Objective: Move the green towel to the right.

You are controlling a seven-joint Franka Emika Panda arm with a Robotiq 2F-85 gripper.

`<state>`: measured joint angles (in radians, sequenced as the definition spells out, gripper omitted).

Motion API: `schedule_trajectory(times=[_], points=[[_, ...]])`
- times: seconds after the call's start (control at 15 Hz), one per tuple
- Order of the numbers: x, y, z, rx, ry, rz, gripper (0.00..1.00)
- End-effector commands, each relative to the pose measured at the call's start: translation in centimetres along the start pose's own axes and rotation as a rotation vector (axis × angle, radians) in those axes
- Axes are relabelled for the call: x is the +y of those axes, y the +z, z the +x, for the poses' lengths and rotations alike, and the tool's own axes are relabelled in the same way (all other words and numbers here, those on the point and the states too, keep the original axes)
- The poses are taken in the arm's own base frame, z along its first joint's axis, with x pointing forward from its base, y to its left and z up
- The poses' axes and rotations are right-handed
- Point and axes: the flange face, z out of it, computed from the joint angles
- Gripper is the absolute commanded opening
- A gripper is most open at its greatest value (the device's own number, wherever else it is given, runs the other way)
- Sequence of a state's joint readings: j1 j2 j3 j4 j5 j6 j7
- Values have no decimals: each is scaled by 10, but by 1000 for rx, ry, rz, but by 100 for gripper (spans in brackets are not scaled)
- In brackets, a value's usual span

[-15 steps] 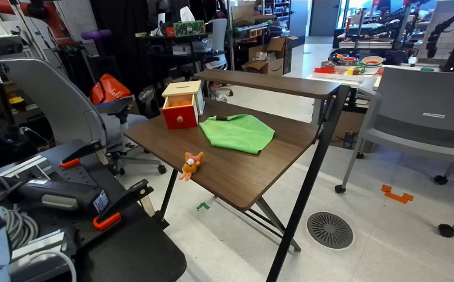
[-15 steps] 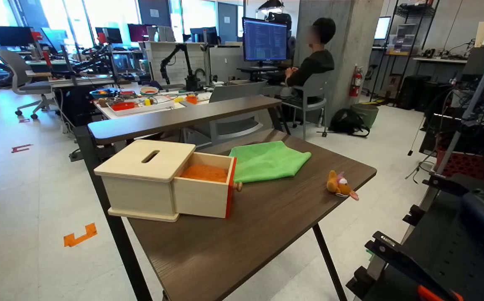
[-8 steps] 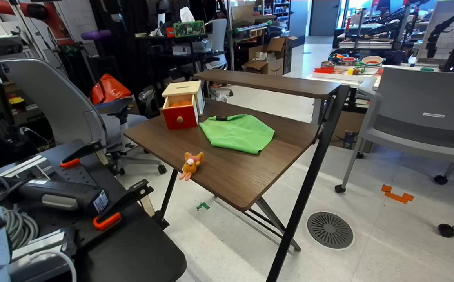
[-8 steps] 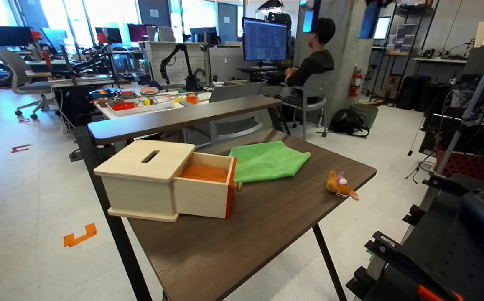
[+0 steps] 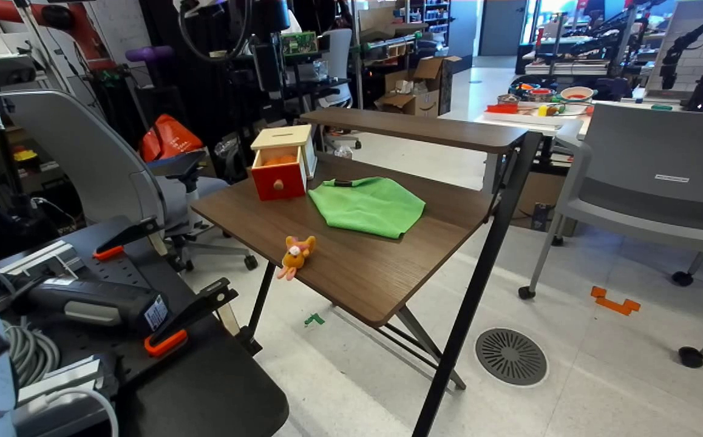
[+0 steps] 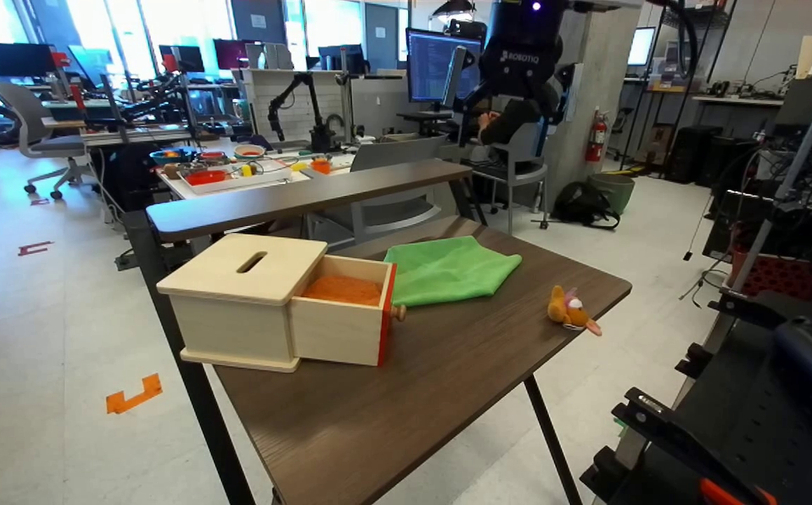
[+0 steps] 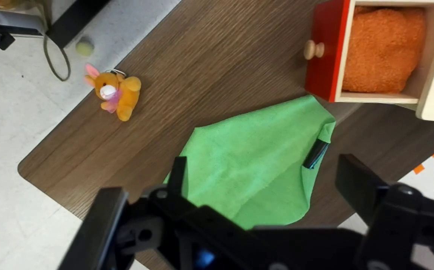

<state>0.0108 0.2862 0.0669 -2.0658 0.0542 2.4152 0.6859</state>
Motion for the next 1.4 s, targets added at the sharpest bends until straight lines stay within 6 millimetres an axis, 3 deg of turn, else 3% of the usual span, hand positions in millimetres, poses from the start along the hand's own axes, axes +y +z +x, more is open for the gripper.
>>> schedule_trajectory(times=[0.0, 0.2, 0.4, 0.87, 1.33], points=[[0, -2, -1, 0, -2, 0, 100], [-5, -11, -5, 11, -12, 9, 100], [-11, 0, 8, 118, 69, 43, 100], [-40, 74, 36, 172, 152, 7, 100], [-71, 152, 84, 181, 162, -26, 100]])
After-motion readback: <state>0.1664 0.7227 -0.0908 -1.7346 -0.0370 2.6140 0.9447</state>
